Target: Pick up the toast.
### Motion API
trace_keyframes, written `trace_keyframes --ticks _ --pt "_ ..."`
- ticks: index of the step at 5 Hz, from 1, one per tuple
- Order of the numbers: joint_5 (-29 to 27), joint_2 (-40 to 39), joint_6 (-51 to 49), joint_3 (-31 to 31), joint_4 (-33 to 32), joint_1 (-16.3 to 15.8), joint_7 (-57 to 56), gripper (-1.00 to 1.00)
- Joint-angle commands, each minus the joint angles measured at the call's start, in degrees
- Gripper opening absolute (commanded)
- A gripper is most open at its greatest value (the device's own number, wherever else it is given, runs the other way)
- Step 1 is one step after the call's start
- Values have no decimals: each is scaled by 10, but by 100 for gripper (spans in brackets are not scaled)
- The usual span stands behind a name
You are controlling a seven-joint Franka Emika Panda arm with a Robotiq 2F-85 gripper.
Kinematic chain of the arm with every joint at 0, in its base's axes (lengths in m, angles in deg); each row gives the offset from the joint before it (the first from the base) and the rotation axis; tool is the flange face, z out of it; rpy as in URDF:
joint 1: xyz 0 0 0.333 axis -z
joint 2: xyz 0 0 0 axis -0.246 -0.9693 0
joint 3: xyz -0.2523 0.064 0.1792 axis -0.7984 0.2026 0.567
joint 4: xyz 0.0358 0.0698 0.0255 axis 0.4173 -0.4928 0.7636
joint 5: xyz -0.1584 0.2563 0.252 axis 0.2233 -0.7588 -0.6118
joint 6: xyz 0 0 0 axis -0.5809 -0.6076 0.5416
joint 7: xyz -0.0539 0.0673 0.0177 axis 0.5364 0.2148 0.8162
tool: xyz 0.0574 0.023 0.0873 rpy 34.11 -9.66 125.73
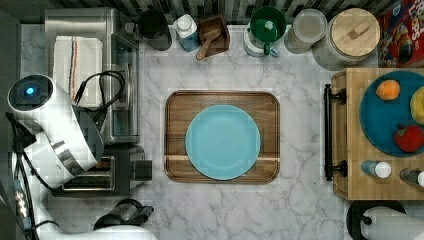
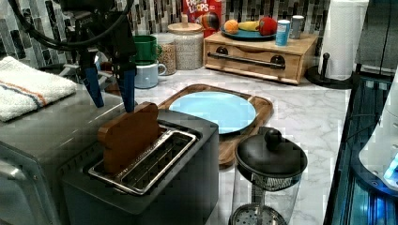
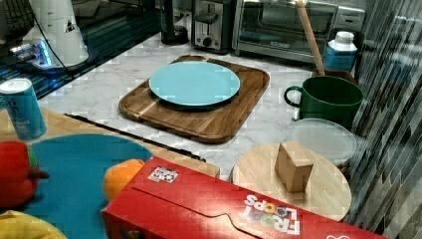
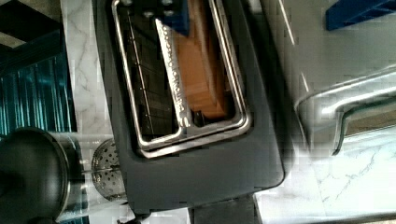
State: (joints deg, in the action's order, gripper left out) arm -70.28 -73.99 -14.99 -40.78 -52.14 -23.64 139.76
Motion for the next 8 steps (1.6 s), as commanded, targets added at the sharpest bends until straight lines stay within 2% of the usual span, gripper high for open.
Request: trace_keyframes --ticks 1,3,4,5,7,8 --pt "-51 9 -58 46 82 -34 41 -100" --pt "-51 53 -5 50 -17 -16 -11 -100" --pt "-56 75 -5 51 -36 -5 -36 -100" --pt "-45 105 -16 46 -37 1 -53 -100" --pt "-7 168 22 36 -62 18 -97 -100" --pt "-22 193 12 25 -68 33 -123 -100"
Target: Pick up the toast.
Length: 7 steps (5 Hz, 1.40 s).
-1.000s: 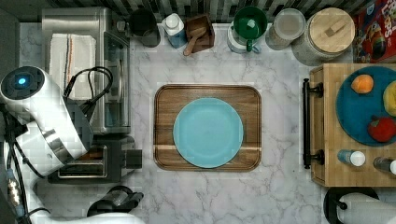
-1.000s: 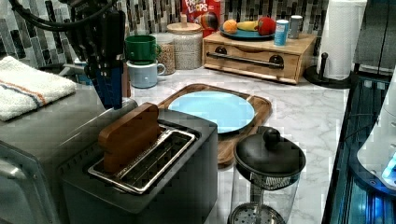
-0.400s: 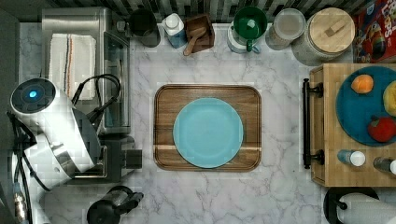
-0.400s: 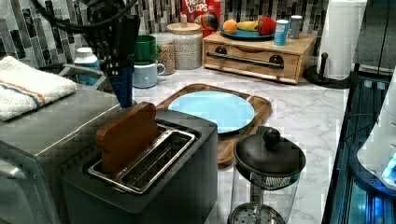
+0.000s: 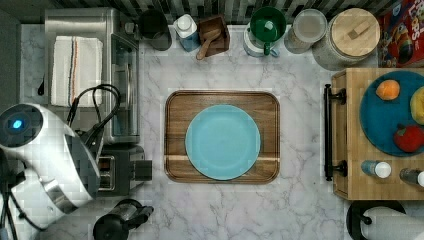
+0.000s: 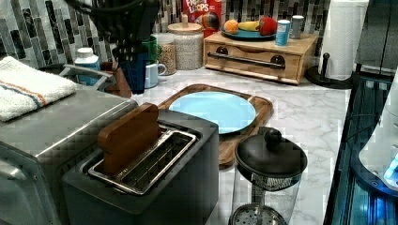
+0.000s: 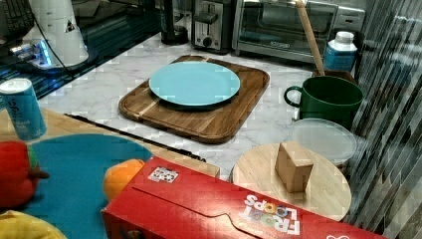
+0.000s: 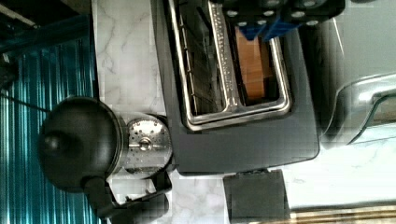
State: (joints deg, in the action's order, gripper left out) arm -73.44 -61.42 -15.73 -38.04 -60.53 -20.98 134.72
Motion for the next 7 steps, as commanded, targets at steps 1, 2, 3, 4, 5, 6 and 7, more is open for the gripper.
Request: trace_keyframes --ticks 1,2,3,4,5,6,7 --pt "18 99 18 -18 -19 17 -130 -100" --pt "7 138 34 -38 -71 34 -194 -100" --pt "-6 171 48 -56 -117 58 -274 -100" --pt "-4 203 68 -87 -168 69 -337 -100" --pt "11 221 98 -126 -212 70 -407 -100" --pt "37 231 124 -146 -244 80 -441 -100" --pt "34 231 124 -140 -244 87 -442 -100"
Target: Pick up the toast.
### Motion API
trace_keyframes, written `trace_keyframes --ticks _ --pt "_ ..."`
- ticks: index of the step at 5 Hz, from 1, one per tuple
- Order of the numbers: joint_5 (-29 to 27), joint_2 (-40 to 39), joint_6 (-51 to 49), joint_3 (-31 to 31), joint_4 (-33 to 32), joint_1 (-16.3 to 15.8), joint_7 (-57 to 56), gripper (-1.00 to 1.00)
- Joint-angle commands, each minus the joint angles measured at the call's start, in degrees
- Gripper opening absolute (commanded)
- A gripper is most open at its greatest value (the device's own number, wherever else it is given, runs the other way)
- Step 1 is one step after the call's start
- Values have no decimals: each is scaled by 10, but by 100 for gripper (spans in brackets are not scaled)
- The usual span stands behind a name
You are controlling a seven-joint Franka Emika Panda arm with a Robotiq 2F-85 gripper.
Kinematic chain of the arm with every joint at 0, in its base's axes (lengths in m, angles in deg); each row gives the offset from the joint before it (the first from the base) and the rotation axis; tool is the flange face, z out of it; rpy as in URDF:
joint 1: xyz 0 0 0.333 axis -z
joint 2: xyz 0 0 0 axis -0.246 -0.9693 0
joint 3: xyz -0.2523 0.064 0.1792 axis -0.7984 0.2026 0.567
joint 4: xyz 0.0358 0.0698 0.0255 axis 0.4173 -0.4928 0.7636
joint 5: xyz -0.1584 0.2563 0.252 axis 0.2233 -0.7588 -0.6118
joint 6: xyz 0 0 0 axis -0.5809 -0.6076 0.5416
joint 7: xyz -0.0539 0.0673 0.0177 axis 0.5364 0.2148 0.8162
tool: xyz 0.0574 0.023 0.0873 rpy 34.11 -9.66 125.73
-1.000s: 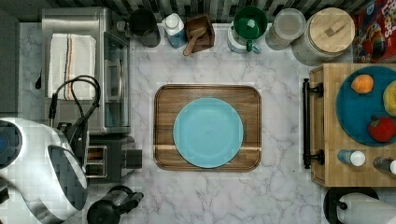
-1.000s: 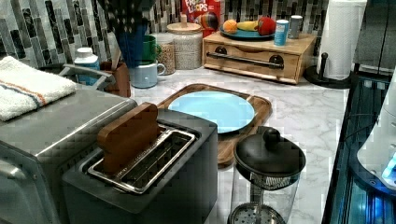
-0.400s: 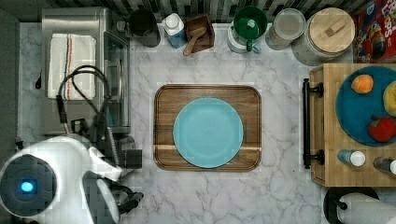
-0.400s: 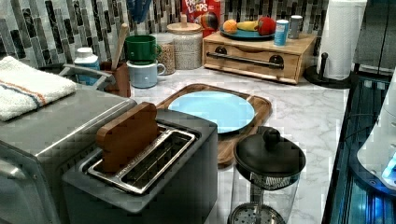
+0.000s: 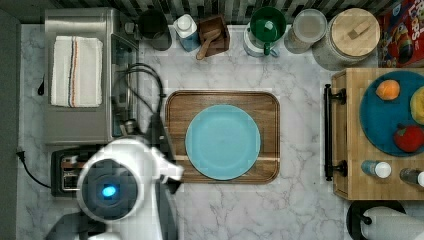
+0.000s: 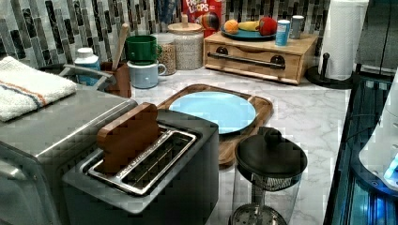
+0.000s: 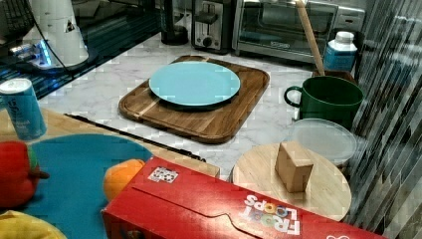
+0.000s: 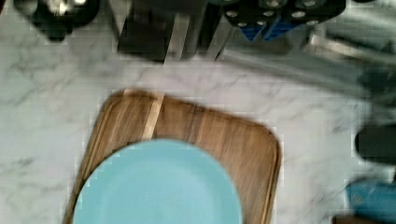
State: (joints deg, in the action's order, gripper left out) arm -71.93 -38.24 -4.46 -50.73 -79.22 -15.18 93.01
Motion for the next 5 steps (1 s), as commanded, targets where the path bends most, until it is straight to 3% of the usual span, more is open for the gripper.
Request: trace_keyframes --ticks 1,5 --pt "23 -1 12 -22 -57 19 -23 -100" --pt "24 -1 12 -25 -57 16 -22 -100"
